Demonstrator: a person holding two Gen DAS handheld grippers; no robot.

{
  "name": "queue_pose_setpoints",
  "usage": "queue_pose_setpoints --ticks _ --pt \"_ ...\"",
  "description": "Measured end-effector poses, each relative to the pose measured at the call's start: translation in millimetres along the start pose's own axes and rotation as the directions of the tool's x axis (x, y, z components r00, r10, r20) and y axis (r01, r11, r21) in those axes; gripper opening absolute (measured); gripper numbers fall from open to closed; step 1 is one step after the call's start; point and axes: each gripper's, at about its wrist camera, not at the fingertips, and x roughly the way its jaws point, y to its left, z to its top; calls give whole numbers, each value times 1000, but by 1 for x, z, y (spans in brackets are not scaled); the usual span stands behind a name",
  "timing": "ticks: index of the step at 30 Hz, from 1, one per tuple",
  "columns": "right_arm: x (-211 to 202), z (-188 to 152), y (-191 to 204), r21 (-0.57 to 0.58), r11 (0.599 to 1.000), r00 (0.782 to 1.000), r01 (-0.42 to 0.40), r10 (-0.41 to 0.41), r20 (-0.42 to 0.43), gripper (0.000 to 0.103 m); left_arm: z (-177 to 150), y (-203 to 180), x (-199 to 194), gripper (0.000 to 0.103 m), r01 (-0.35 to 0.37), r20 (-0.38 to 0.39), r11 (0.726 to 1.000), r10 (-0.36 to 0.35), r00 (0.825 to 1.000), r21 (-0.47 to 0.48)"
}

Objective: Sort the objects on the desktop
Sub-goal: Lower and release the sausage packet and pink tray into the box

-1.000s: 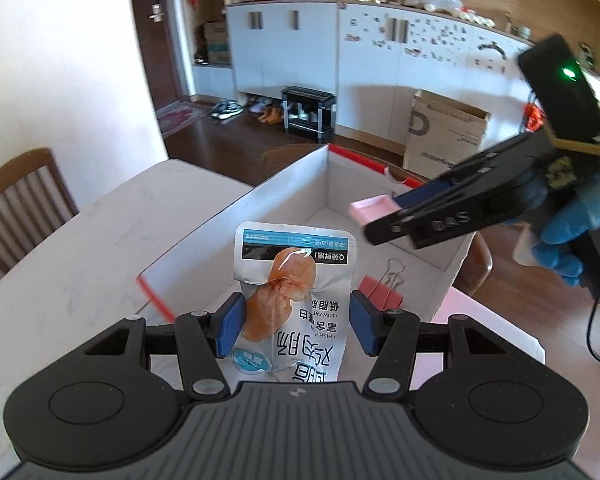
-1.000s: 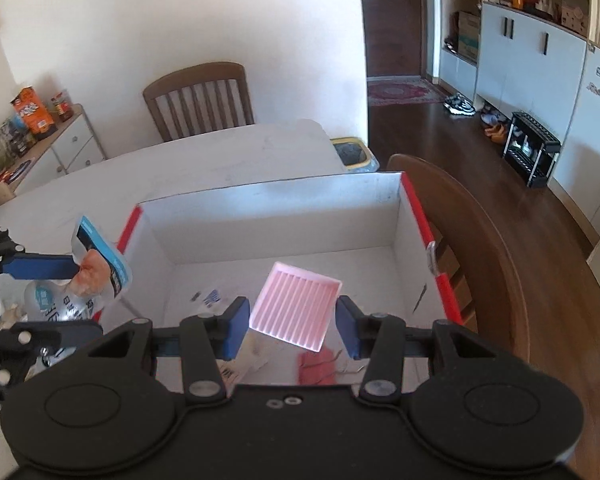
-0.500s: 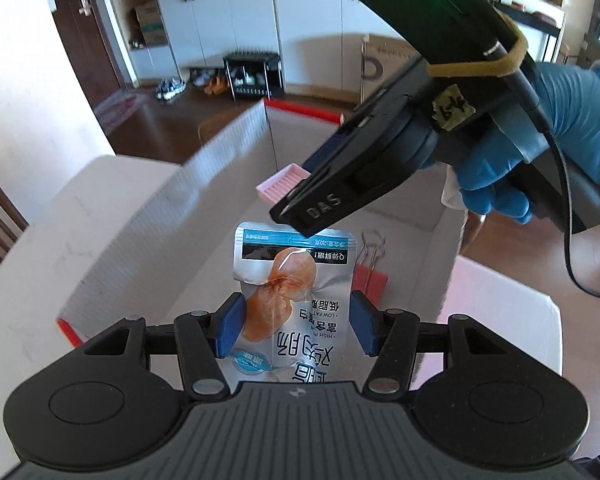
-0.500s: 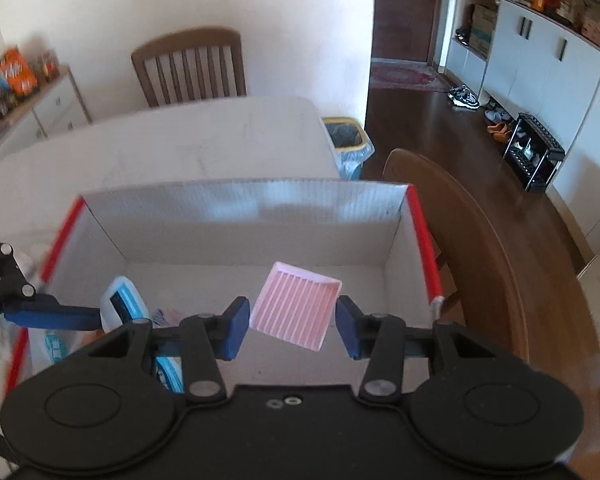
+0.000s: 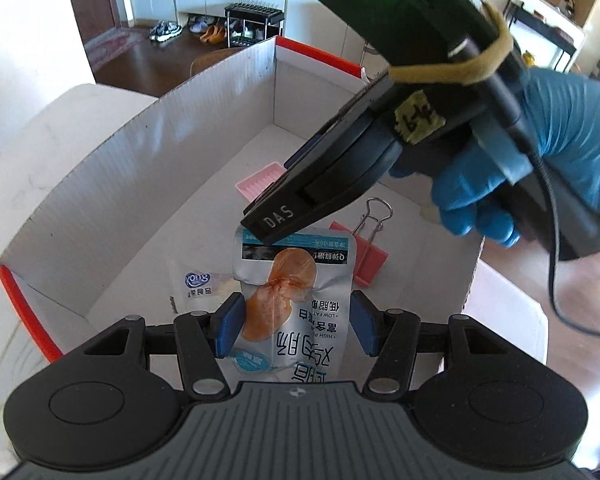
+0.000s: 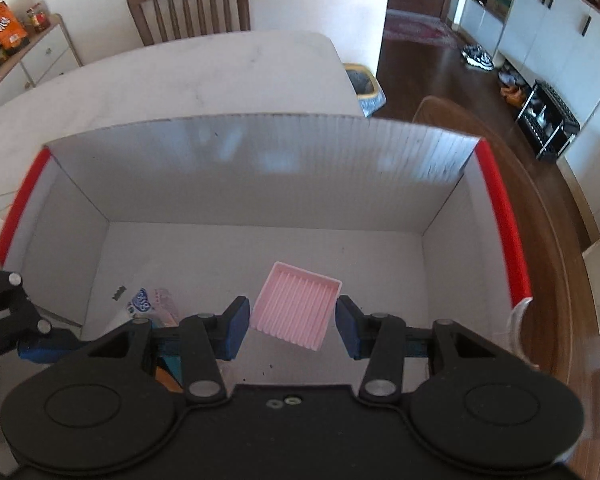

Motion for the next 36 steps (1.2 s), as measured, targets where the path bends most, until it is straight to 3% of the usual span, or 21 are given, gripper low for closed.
queue_pose_setpoints --ticks 3,7,18,21,24,36 --pt "5 0 -2 21 1000 1000 -6 6 -14 47 -1 9 -1 56 22 2 999 -22 1000 -48" --pt "11 2 -4 29 999 999 -17 18 -48 47 -3 13 6 56 -11 -36 999 10 999 -31" --pt "16 1 -4 47 999 996 -25 28 -83 50 -3 20 1 58 -2 -55 999 0 998 -36" --pt "14 2 -7 58 998 997 -25 29 -73 61 -9 15 -6 62 7 -44 999 -9 999 -45" --pt "8 2 -9 71 997 998 -32 36 -59 64 -10 13 -12 70 -10 -26 999 8 1000 -50" --pt "-28 -10 -14 81 992 995 -96 96 -4 66 -28 10 -54 70 -21 68 996 27 997 -91"
